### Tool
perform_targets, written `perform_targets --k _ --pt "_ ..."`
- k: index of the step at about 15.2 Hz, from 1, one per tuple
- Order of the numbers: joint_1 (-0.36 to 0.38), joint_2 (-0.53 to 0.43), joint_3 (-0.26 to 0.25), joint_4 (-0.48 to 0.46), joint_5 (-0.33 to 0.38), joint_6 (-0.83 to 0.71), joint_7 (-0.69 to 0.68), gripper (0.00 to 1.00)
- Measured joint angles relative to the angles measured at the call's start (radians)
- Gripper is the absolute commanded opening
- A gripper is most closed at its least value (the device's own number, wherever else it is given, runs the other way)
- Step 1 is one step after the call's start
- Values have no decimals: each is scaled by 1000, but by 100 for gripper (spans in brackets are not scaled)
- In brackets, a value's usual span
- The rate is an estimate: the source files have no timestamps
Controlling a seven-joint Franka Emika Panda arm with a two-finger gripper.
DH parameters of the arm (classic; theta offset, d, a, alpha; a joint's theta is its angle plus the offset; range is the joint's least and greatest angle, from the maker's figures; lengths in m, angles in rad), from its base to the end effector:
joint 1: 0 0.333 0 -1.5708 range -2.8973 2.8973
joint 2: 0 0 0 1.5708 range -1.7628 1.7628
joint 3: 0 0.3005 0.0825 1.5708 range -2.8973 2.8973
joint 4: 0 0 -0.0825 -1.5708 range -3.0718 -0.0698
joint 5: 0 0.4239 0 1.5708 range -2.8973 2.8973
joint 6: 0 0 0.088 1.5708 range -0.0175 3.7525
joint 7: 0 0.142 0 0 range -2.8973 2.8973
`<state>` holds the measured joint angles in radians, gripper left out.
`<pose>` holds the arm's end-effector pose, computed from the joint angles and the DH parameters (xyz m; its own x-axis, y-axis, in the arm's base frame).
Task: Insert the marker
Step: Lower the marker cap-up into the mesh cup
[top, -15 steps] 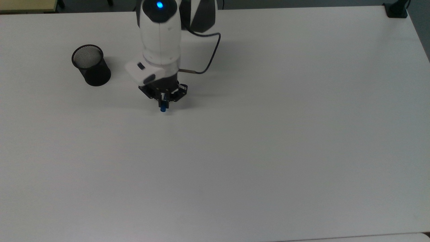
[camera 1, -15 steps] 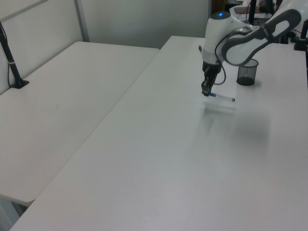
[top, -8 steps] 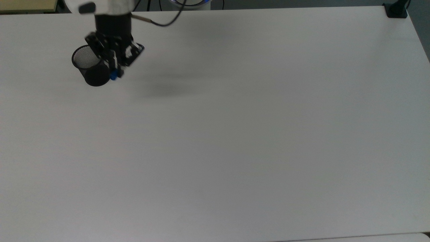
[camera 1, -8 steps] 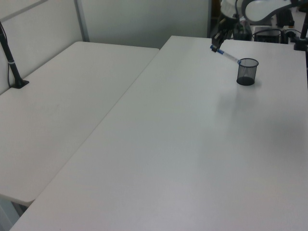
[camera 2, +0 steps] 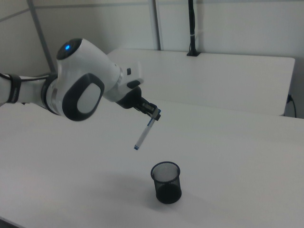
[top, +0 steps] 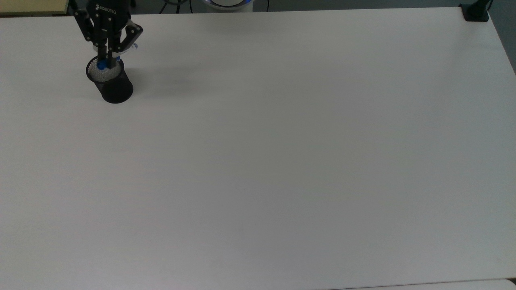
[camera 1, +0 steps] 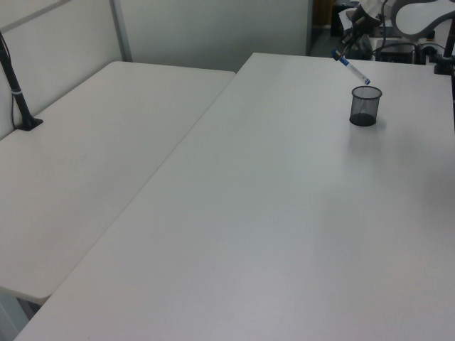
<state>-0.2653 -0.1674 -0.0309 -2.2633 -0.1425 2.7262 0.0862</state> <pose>0.5691 -0.1705 0.4388 0.7834 -0.1956 0.5899 -0.2891 -0.9549 0.0672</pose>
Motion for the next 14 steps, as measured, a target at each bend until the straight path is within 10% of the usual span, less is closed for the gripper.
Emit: perform_targets --k 14 --pt "-34 92 -130 -211 -1 561 -222 0"
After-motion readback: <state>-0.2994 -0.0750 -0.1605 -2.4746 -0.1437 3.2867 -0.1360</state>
